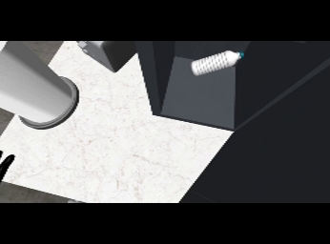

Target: Pick up the bottled water, place it into the cabinet and close the cabinet

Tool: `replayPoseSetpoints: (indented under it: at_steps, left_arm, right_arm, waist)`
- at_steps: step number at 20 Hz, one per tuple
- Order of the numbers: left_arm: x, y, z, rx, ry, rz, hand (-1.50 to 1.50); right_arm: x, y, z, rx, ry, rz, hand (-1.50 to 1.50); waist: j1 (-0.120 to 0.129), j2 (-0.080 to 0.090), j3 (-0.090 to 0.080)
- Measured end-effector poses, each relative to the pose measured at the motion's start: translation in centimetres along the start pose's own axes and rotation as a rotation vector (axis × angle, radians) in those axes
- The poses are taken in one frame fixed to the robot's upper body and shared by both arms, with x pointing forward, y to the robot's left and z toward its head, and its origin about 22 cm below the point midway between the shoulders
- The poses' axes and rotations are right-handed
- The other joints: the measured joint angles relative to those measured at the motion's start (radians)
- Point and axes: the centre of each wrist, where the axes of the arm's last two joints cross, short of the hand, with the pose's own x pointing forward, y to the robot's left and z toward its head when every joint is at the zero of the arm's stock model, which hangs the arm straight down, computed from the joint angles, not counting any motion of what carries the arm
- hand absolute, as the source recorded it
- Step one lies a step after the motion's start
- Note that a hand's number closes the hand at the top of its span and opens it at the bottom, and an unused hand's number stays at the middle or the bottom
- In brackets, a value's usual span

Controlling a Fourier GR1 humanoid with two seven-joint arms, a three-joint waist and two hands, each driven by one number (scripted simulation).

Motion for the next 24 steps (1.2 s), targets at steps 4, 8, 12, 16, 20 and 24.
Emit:
replayPoseSetpoints:
  at_steps: [4, 8, 12, 16, 20, 24]
  left_arm:
    - [0.3, 0.3, -0.1, -0.002, 0.007, 0.003, -1.50]
    - [0.4, 0.7, 0.3, 0.026, 0.010, 0.002, -1.50]
    - [0.8, 1.2, 0.3, 0.039, 0.009, 0.000, -1.50]
    - [0.8, 1.3, 0.7, 0.050, 0.023, 0.017, -1.50]
    - [0.9, 1.6, 1.2, 0.064, 0.030, 0.018, -1.50]
    - [1.0, 1.7, 1.3, 0.066, 0.026, 0.022, -1.50]
  right_arm:
    - [-1.8, -1.9, -1.5, -0.031, 0.036, -0.071, 1.50]
    - [-2.9, -4.4, -3.7, -0.114, 0.060, -0.089, 1.50]
    - [-3.7, -7.5, -6.5, -0.272, 0.084, -0.082, 1.50]
    - [-4.1, -10.9, -10.5, -0.395, 0.120, -0.073, 1.50]
    - [-4.2, -14.7, -14.2, -0.464, 0.165, -0.046, 1.50]
    - [-7.4, -15.6, -15.3, -0.446, 0.308, -0.084, 1.50]
  waist:
    - [0.004, 0.001, 0.005]
    - [-0.013, -0.009, 0.008]
    - [-0.033, -0.016, 0.011]
    - [-0.050, -0.022, 0.013]
    - [-0.068, -0.025, 0.016]
    - [-0.094, -0.025, 0.025]
